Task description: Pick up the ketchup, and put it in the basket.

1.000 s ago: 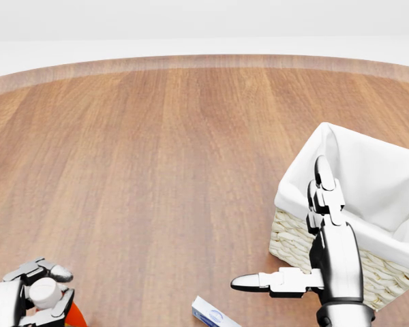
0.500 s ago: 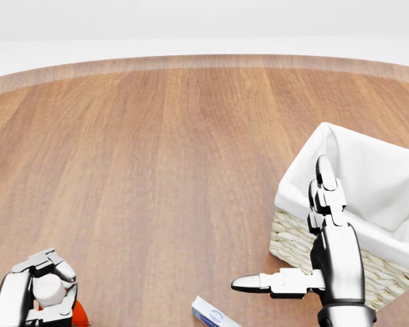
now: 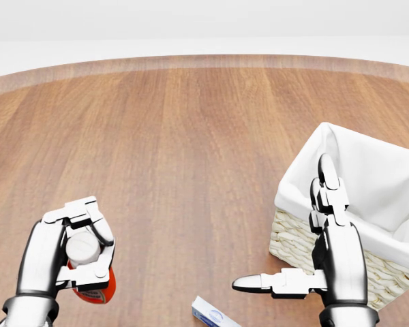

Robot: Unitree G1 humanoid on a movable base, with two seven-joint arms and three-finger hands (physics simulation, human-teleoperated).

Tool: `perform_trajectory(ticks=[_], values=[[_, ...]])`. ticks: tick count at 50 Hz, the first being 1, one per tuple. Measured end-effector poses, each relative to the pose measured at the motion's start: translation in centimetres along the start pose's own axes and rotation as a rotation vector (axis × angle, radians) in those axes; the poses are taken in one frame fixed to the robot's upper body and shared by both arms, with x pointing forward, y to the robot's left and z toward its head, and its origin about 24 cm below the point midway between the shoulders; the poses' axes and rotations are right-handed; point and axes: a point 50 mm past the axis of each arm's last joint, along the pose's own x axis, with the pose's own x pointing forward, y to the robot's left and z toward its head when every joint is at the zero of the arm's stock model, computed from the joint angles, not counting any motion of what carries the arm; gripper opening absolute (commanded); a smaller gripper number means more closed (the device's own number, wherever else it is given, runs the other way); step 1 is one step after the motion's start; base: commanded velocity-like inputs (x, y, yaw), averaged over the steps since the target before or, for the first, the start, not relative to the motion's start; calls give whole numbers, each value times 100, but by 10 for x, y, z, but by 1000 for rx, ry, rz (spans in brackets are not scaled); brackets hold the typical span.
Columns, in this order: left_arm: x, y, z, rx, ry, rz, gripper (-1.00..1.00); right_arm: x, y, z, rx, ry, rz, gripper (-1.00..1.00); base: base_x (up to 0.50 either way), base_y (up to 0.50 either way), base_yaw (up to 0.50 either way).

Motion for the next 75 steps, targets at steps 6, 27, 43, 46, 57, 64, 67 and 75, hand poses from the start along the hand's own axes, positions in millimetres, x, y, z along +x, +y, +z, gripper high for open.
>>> perform_trajectory(ticks=[6,27,43,46,57,64,67,75], values=[[4,-12,19,1,-46,-43,-98,0,0,1,0,-3,0,100,0,0,0],[15,-51,87,-15,-321,-163,-98,-1,0,3,1,-11,-1,100,0,0,0],[13,-82,125,-57,-462,-243,-98,-2,-3,6,6,-25,-5,100,0,0,0],[12,-87,131,-68,-483,-256,-98,-2,-3,7,7,-28,-5,100,0,0,0],[6,-101,149,-107,-544,-293,-98,-2,-3,9,8,-34,-6,100,0,0,0],[-1,-109,159,-138,-584,-315,-98,-3,-3,9,9,-37,-6,100,0,0,0],[-5,-113,164,-152,-599,-324,-98,-3,-3,9,9,-37,-6,100,0,0,0],[-12,-123,170,-188,-614,-352,-98,-4,-4,10,10,-40,-7,100,0,0,0]])
